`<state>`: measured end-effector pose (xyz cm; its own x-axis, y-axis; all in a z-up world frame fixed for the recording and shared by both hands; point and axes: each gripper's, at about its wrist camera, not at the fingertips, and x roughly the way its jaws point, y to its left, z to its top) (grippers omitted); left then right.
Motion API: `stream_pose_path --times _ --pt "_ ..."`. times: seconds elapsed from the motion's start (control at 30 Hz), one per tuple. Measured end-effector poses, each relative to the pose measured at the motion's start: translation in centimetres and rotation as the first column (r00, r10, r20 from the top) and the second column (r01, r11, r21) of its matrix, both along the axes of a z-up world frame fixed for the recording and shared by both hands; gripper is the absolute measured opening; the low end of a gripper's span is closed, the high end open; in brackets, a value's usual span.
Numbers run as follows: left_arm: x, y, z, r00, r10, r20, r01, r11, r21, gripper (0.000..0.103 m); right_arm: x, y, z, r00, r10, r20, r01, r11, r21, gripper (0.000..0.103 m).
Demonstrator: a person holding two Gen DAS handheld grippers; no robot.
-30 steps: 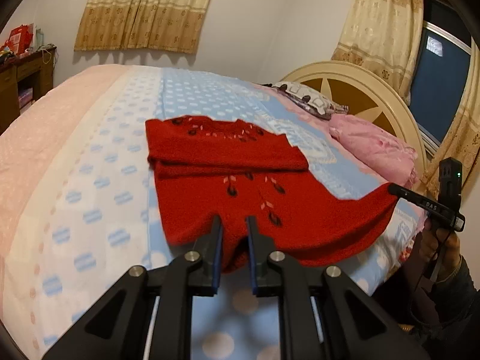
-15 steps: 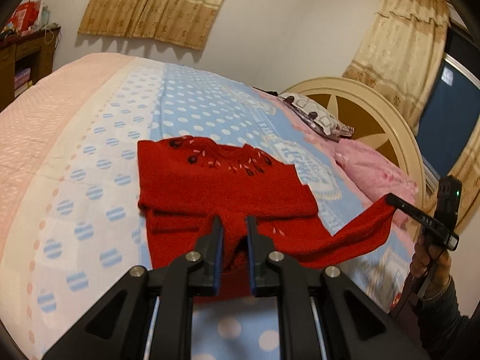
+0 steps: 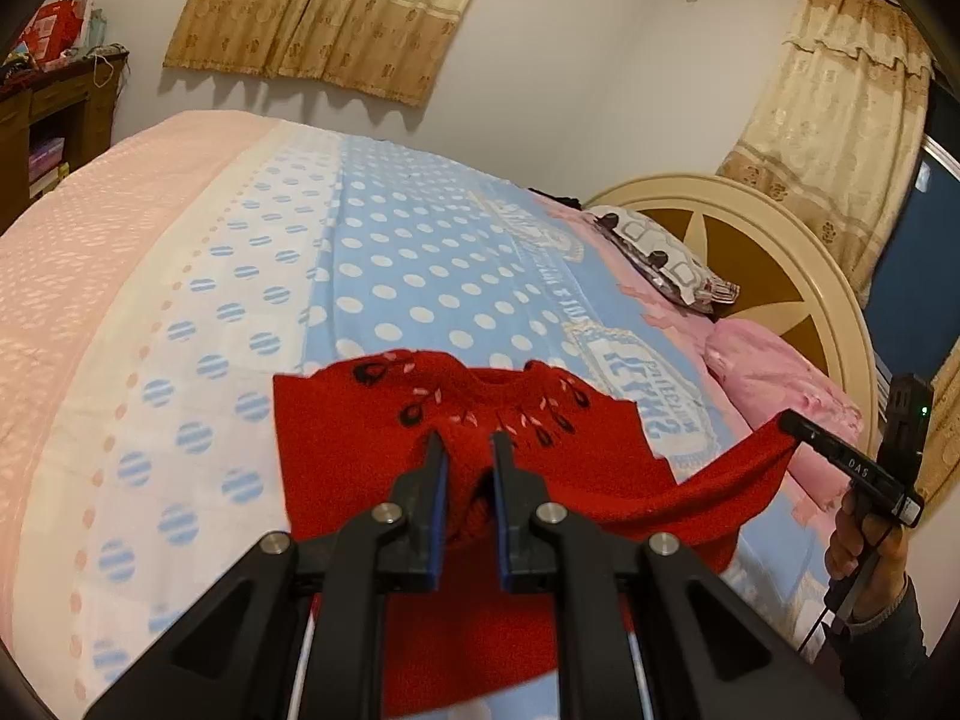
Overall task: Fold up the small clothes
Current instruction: 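Lift the hem with both tools and fold it toward the collar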
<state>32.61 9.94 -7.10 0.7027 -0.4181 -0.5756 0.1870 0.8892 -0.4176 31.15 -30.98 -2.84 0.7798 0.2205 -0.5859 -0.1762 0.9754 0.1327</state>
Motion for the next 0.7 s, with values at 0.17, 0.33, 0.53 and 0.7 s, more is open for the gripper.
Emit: stream_pose_path --times 0.17,0.33,0.53,0.7 --pt "3.2 -0.1 -0.5 1.000 -0.006 -0.018 0.006 1.000 -0.008 0.013 3.8 -0.1 -1.4 0.999 -0.020 -0.034 0.019 1.000 -0.008 0.007" --pt "6.3 0.0 -1.6 0.999 0.011 -0.036 -0.011 1.000 0.008 0.013 7.9 -0.7 -3.2 0.996 -0.040 -0.084 0.040 0.999 -0.007 0.007" --pt "9.8 0.6 -5.0 0.993 0.044 -0.105 -0.041 0.999 0.028 0.013 12.9 -1.1 -6.6 0.984 -0.060 -0.166 0.061 0.998 0.005 0.007" --pt "11.5 1.2 -7.7 0.985 0.078 -0.153 -0.073 0.997 0.037 0.013 16.5 -0.5 -9.3 0.977 -0.066 -0.205 0.065 0.998 -0.011 0.007"
